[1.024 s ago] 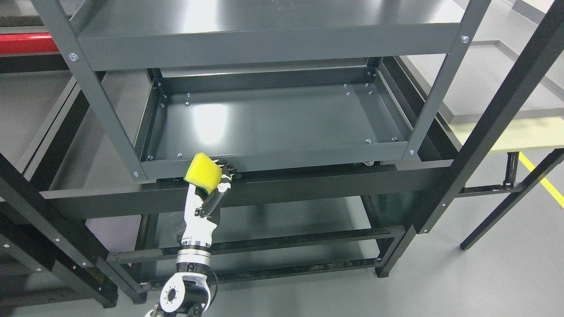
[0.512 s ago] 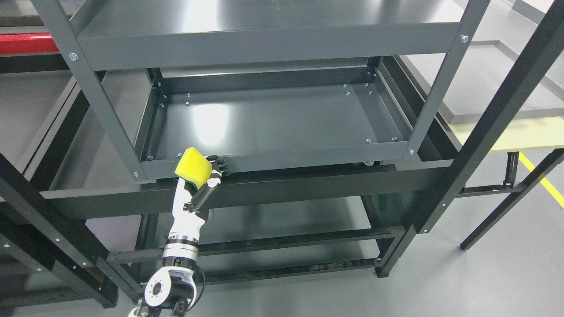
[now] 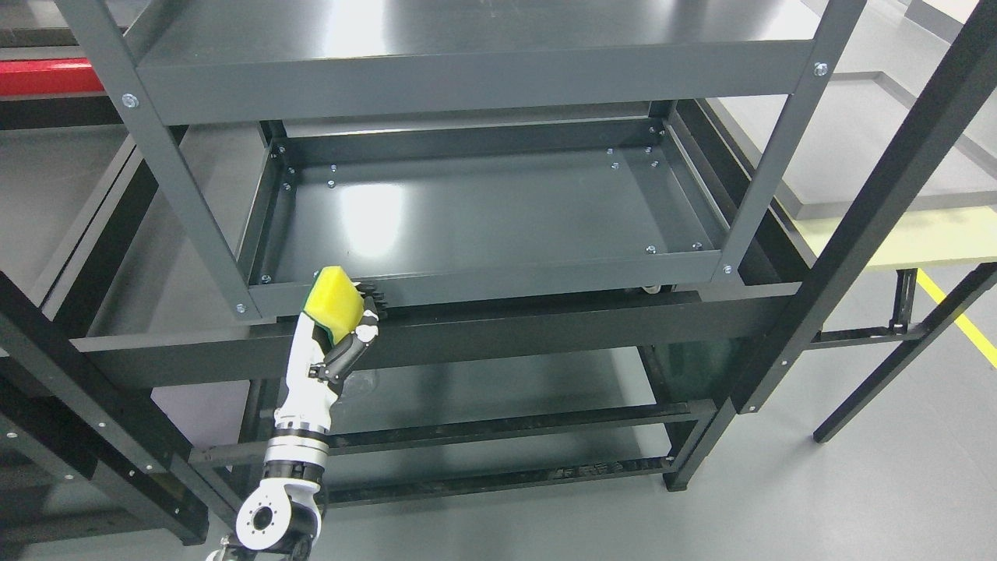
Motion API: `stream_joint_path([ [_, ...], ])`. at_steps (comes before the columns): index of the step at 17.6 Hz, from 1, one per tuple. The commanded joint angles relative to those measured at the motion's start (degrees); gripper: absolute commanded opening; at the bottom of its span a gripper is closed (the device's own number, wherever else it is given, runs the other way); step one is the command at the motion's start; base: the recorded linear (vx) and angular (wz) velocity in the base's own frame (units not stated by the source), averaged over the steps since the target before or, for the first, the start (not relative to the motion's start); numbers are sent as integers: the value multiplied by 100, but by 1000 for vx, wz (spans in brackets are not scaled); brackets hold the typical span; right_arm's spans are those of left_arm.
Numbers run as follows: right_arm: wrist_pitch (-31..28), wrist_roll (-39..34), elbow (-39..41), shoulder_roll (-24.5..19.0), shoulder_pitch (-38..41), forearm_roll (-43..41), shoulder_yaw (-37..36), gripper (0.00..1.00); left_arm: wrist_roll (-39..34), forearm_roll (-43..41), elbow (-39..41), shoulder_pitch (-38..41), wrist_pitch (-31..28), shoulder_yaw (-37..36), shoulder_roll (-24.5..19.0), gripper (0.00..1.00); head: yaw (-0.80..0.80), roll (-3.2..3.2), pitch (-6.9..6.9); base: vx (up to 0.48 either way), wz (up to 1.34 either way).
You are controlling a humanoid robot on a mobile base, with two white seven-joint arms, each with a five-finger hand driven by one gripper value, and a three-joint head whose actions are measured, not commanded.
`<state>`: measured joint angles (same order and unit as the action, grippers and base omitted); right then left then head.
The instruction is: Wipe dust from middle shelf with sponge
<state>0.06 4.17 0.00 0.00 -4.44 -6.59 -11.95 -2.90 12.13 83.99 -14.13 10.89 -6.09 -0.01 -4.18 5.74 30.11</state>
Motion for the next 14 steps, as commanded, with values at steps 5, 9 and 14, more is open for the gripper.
stream_joint_path([
  [5,-410,-4,100,100,4,0,0,100,290,-396,575,-160,-70,135,-99,0,0,0,0,0,0],
  [9,-410,-4,100,100,-4,0,0,100,290,-589,566,-134,-70,107,-99,0,0,0,0,0,0],
  [14,-410,-4,100,100,-4,0,0,100,290,-589,531,-99,-79,151,-99,0,0,0,0,0,0],
])
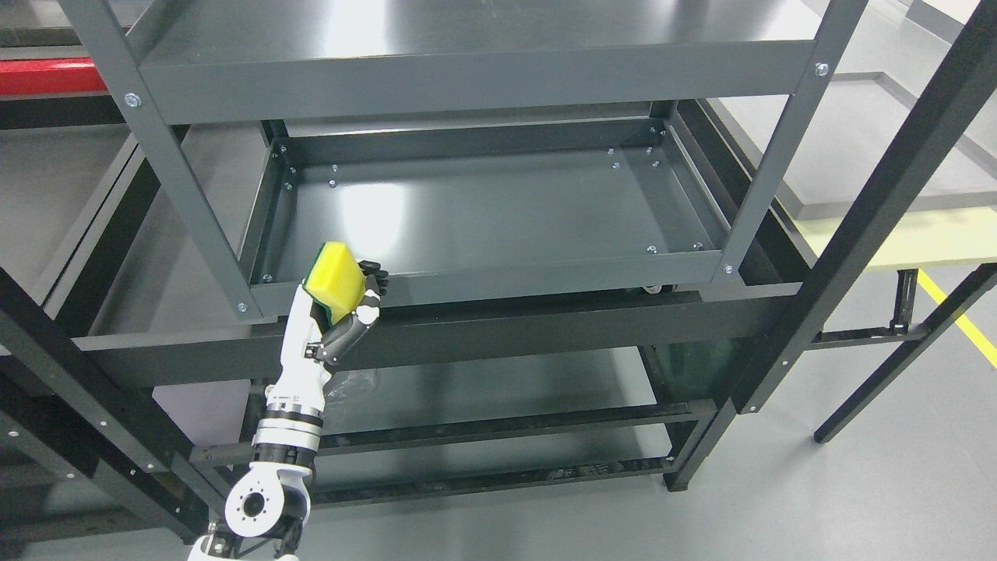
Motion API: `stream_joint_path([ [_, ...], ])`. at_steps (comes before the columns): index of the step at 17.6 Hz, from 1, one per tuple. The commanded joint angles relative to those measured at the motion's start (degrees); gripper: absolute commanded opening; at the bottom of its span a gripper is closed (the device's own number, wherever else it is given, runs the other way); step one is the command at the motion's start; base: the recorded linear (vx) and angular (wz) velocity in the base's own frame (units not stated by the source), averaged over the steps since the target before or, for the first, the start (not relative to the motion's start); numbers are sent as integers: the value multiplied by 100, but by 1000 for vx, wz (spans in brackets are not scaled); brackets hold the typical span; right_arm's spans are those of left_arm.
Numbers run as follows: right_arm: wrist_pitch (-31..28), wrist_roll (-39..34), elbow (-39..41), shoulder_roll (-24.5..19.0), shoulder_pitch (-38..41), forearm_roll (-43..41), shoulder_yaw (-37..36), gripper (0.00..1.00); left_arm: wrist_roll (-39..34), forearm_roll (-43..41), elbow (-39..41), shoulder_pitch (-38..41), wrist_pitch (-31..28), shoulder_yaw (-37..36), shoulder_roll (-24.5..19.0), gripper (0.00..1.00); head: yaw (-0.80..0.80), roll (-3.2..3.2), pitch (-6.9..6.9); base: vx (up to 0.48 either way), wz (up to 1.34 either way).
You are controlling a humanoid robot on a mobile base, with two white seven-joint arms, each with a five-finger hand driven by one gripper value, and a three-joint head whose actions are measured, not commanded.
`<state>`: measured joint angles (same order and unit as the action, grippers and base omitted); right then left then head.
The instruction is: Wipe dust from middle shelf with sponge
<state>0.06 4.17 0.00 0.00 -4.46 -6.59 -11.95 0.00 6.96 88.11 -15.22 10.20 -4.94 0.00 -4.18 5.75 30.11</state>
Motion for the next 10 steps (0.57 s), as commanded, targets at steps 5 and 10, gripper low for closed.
stream_joint_path([
  [5,-410,-3,100,100,-2,0,0,100,0,-72,110,37,-9,142,-100,0,0,0,0,0,0],
  [10,-410,-3,100,100,7,0,0,100,0,-72,110,72,0,143,-100,1,0,0,0,0,0],
])
